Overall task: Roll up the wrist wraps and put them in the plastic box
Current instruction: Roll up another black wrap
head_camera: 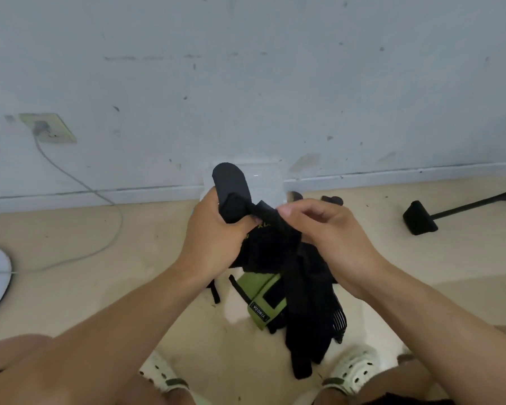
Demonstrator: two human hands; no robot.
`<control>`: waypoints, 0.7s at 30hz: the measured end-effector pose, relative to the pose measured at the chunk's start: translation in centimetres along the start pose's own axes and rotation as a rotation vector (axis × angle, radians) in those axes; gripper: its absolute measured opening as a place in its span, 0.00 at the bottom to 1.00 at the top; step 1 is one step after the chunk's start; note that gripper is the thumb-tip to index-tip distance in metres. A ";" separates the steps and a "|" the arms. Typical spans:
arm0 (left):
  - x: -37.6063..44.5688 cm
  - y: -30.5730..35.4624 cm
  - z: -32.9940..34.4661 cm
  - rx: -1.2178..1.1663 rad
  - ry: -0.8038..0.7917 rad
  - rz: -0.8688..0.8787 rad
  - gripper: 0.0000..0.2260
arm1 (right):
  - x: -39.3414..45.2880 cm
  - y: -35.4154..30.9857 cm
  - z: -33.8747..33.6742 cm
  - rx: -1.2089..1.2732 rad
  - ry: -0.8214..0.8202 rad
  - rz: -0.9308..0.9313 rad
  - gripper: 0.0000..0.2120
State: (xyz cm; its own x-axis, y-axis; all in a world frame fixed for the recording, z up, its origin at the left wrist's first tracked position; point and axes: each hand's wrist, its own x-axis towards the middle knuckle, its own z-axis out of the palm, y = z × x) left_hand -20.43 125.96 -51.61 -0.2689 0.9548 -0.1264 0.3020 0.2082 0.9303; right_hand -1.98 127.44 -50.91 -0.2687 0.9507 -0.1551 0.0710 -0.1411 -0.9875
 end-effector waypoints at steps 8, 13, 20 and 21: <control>-0.6 0.1 -0.3 -0.052 0.013 -0.009 0.06 | -0.7 1.4 0.9 -0.313 0.097 -0.160 0.20; -0.7 -0.1 -0.5 -0.177 -0.039 -0.131 0.06 | -0.8 1.4 1.3 -0.346 0.150 -0.282 0.19; -0.5 -0.3 -1.0 -0.103 -0.072 -0.137 0.07 | -0.1 1.4 1.6 -0.178 0.174 -0.219 0.09; -0.6 -0.4 -1.1 -0.091 -0.095 -0.145 0.07 | -0.1 1.2 1.7 -0.129 0.196 -0.201 0.08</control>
State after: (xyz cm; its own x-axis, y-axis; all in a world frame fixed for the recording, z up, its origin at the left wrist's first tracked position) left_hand -21.38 125.12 -51.51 -0.2149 0.9327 -0.2897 0.1809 0.3295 0.9267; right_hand -3.52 126.74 -52.11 -0.0997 0.9929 0.0642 0.1602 0.0797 -0.9839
